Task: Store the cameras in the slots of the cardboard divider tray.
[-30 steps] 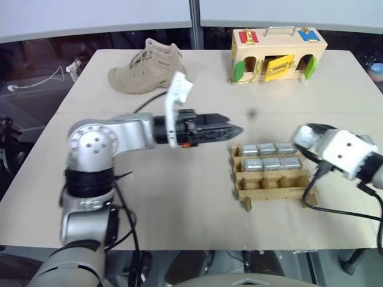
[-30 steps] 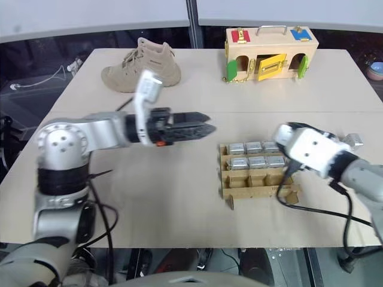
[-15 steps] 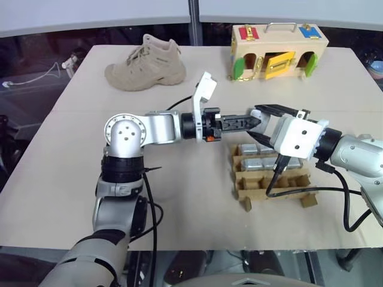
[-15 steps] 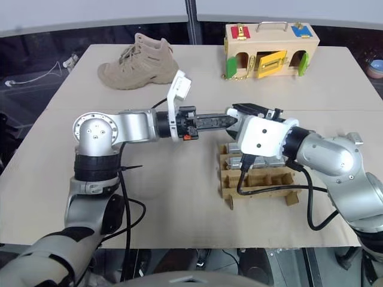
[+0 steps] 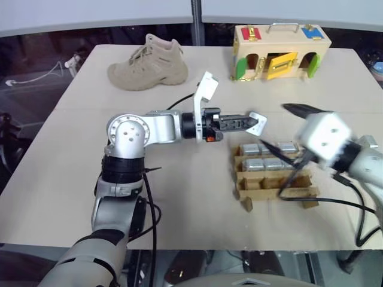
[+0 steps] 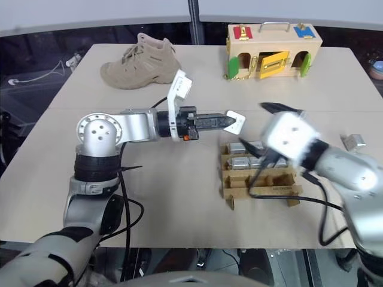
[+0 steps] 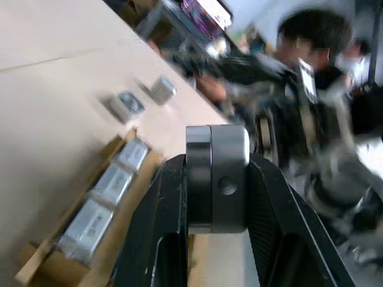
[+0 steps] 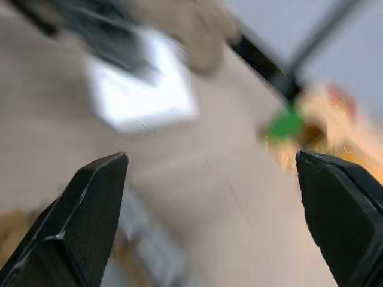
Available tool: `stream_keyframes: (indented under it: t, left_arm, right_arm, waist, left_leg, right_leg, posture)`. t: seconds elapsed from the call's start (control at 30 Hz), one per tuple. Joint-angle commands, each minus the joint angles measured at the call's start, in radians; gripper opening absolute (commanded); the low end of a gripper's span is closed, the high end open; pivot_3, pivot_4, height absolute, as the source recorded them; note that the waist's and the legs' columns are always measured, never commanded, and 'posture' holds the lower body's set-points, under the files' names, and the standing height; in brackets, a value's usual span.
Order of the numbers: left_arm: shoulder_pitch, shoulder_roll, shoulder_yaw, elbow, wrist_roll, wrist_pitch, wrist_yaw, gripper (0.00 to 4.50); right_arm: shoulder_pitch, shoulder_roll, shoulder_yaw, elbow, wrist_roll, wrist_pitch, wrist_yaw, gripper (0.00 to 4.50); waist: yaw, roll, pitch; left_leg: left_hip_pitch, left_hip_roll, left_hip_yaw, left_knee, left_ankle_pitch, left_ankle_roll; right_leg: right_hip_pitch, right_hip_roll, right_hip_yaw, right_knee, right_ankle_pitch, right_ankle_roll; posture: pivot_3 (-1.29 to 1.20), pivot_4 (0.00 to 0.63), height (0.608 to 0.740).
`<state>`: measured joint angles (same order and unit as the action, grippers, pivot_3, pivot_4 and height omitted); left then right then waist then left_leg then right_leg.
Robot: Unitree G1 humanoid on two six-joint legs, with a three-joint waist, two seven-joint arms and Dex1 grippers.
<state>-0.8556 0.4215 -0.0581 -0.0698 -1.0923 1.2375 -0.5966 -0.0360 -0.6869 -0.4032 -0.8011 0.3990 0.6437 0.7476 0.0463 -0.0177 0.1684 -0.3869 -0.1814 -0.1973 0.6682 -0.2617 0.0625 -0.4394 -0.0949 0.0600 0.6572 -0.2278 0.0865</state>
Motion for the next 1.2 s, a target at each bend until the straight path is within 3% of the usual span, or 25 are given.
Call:
stream_keyframes:
  t: [0.03,0.17,0.37,0.77,1.2]
  left_arm:
    - [0.022,0.087,-0.172,-0.091,0.161,-0.161,-0.256,0.73]
    - [0.017,0.143,-0.354,-0.083,0.363,-0.328,-0.428,0.73]
    - [-0.008,0.118,-0.461,-0.038,0.513,-0.425,-0.537,0.73]
    - [-0.098,0.055,-0.567,0.029,0.718,-0.414,-0.591,0.73]
    - [-0.148,0.048,-0.620,0.016,0.812,-0.367,-0.610,0.73]
  right_arm:
    - [0.134,-0.004,-0.285,0.057,0.203,-0.063,0.188,4.44]
    - [0.241,-0.039,-0.372,0.107,0.312,-0.066,0.284,4.44]
    - [0.330,-0.057,-0.404,0.106,0.340,-0.111,0.313,4.44]
    - [0.481,-0.065,-0.429,0.095,0.333,-0.252,0.385,4.44]
    - [0.523,-0.094,-0.430,0.115,0.323,-0.303,0.401,4.44]
  waist:
    - [-0.004,0.000,0.000]
    - [-0.012,0.002,0.000]
    - [-0.007,0.002,0.000]
    - [-0.005,0.002,0.000]
    - [-0.007,0.002,0.000]
  left_leg:
    - [0.001,0.000,0.000,0.000,0.000,0.000]
    - [0.006,0.002,0.005,-0.003,-0.001,0.000]
    - [0.006,0.007,0.007,-0.002,-0.001,-0.001]
    - [0.005,0.008,0.008,-0.001,-0.002,0.000]
    - [0.006,0.009,0.008,0.000,-0.002,-0.001]
  right_leg:
    - [0.000,0.000,0.000,0.000,0.000,0.000]
    - [0.003,0.003,0.005,0.000,0.000,0.000]
    - [0.003,0.006,0.007,0.000,0.001,-0.001]
    - [0.003,0.007,0.007,-0.001,0.001,-0.001]
    - [0.003,0.008,0.007,0.000,0.001,-0.001]
  posture:
    - [0.00,0.150,0.740]
    - [0.00,0.150,0.740]
    - [0.00,0.150,0.740]
    - [0.00,0.150,0.740]
    - [0.00,0.150,0.740]
